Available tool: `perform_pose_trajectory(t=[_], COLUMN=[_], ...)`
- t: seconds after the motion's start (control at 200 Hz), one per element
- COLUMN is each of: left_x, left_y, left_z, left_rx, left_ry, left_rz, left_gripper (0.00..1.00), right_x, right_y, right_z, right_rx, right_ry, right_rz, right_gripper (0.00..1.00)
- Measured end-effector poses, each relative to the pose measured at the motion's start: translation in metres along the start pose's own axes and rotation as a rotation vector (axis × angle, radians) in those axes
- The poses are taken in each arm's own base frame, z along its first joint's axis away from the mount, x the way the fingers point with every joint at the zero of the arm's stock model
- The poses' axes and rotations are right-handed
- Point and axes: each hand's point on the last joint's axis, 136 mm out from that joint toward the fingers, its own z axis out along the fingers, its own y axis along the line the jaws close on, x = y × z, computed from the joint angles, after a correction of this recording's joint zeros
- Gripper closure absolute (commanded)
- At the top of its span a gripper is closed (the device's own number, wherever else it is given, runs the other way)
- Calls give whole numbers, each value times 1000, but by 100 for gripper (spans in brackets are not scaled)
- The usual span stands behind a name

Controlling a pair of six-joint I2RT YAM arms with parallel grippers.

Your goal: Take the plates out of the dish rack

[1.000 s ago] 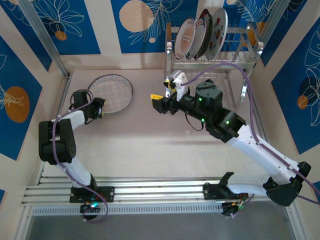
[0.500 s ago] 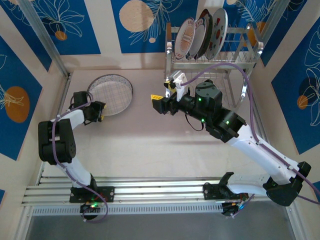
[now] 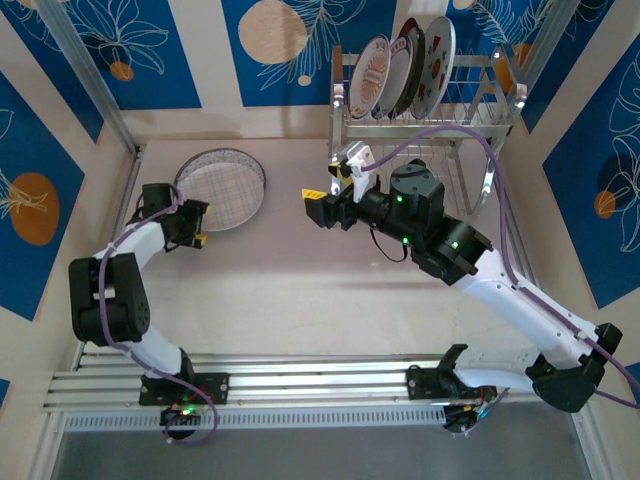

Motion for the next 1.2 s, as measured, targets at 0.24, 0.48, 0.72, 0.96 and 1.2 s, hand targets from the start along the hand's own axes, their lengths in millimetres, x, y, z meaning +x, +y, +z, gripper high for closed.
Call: perform_pose_trajectory(t=[0.24, 0.48, 0.72, 0.96, 1.2], left_x=[14, 26, 26, 19, 13], left_y=[-3, -10, -19, -35, -46], left_z=[6, 18, 25, 30, 39], left_rx=[-1, -1, 12, 30, 32], left_ry=[46, 89, 92, 86, 82], left_rz=[-33, -47, -67, -67, -65], left_gripper=[24, 24, 24, 24, 24], right_x=[1, 1, 1, 2, 2], right_y=[0, 0, -1, -1, -2], right_z=[1, 1, 1, 1, 1], right_rx=[0, 2, 5, 8, 12], right_ry=[2, 3, 2, 6, 9], right_rz=[3, 6, 6, 6, 6], right_gripper=[24, 24, 24, 24, 24])
